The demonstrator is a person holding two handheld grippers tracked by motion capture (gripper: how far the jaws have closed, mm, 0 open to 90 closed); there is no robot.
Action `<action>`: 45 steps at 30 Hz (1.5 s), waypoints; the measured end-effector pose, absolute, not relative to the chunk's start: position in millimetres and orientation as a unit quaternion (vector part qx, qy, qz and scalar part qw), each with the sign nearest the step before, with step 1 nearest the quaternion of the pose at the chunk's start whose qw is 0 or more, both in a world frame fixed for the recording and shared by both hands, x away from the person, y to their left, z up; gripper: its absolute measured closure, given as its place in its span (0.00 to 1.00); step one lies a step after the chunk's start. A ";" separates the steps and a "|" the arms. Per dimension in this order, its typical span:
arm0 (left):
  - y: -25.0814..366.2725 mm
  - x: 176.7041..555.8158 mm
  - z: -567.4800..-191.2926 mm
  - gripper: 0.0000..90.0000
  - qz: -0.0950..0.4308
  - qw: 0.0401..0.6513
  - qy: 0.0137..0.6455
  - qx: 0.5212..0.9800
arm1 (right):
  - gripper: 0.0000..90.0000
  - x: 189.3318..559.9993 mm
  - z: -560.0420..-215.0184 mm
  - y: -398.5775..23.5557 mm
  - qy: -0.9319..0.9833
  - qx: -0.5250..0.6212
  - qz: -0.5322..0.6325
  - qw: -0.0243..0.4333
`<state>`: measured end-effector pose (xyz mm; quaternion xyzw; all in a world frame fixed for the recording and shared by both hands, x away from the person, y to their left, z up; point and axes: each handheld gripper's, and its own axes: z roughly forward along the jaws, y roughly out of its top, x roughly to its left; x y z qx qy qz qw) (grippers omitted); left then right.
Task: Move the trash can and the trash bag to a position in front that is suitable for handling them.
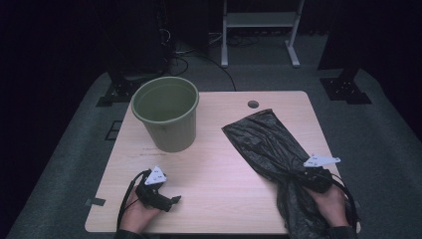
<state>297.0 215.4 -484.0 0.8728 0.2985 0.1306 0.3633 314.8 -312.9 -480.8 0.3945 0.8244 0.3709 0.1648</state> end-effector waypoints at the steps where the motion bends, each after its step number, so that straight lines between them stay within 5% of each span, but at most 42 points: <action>1: 215.4 297.0 -484.0 0.00 0.131 0.363 0.298 0.873 | 0.88 313.0 -482.2 -316.7 0.820 0.397 0.380 0.161; 4: 215.4 297.0 -484.0 0.00 0.131 0.363 0.298 0.873 | 0.73 308.8 -484.1 -321.7 0.817 0.394 0.391 0.159; 8: 215.5 297.2 -483.9 0.00 0.130 0.363 0.297 0.873 | 0.37 307.0 -485.4 -318.0 0.823 0.385 0.375 0.185; 14: 217.5 298.4 -483.3 0.00 0.127 0.365 0.302 0.871 | 0.16 309.7 -486.0 -314.9 0.815 0.406 0.353 0.212; 20: 222.7 299.1 -477.8 0.00 0.131 0.376 0.310 0.863 | 0.14 314.4 -486.9 -317.6 0.809 0.431 0.355 0.183; 45: 242.3 305.8 -406.4 0.00 0.137 0.425 0.340 0.828 | 0.13 315.0 -487.0 -317.8 0.813 0.426 0.355 0.180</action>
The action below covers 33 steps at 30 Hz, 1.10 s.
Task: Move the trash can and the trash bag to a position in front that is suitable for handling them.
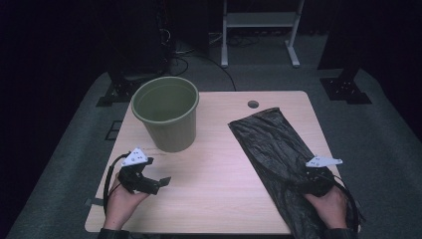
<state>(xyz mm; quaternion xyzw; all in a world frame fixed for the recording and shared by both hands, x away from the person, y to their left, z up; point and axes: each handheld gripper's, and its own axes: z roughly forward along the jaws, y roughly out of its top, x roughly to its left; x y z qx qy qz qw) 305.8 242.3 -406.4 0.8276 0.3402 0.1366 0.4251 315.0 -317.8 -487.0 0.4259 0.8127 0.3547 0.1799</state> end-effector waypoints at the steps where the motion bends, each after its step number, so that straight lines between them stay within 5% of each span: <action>1: 242.7 306.6 -403.1 0.00 0.138 0.426 0.339 0.827 | 0.13 315.0 -486.9 -317.8 0.813 0.426 0.355 0.180; 33: 260.3 346.3 -306.1 0.00 0.199 0.440 0.351 0.803 | 0.13 315.5 -486.9 -318.1 0.814 0.424 0.355 0.179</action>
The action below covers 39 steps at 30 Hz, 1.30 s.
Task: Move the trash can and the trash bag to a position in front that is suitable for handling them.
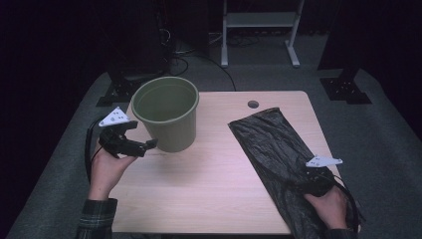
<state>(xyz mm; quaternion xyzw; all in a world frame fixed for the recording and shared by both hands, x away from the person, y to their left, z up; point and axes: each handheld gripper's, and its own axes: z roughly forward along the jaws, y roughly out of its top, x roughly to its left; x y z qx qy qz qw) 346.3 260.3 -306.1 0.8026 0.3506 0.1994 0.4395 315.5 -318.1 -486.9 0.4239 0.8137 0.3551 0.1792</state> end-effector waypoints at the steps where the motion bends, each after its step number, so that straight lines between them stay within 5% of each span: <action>1: 260.3 346.3 -306.1 0.00 0.199 0.440 0.351 0.803 | 0.13 315.5 -486.9 -318.1 0.814 0.424 0.355 0.179; 39: 282.8 427.7 -288.8 0.00 0.215 0.402 0.415 0.787 | 0.13 315.8 -487.0 -318.0 0.816 0.419 0.356 0.178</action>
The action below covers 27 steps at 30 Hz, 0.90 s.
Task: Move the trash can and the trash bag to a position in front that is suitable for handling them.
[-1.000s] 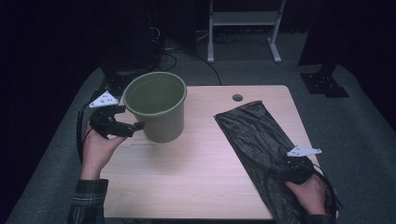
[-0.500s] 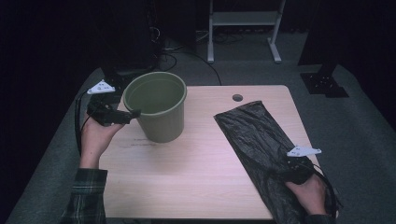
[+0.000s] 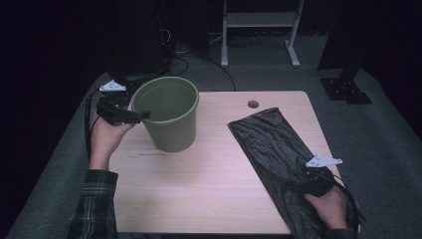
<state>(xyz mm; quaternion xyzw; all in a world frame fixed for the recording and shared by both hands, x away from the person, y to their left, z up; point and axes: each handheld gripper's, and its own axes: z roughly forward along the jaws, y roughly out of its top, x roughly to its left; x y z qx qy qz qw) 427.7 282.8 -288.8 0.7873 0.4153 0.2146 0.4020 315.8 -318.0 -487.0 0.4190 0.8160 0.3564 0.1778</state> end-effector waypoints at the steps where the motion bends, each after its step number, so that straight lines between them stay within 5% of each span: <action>1: 283.6 429.9 -289.4 0.00 0.215 0.402 0.416 0.787 | 0.13 315.7 -487.0 -318.0 0.816 0.419 0.356 0.177; 27: 286.1 451.8 -309.8 0.00 0.189 0.376 0.442 0.792 | 0.13 315.3 -486.9 -317.4 0.819 0.415 0.357 0.174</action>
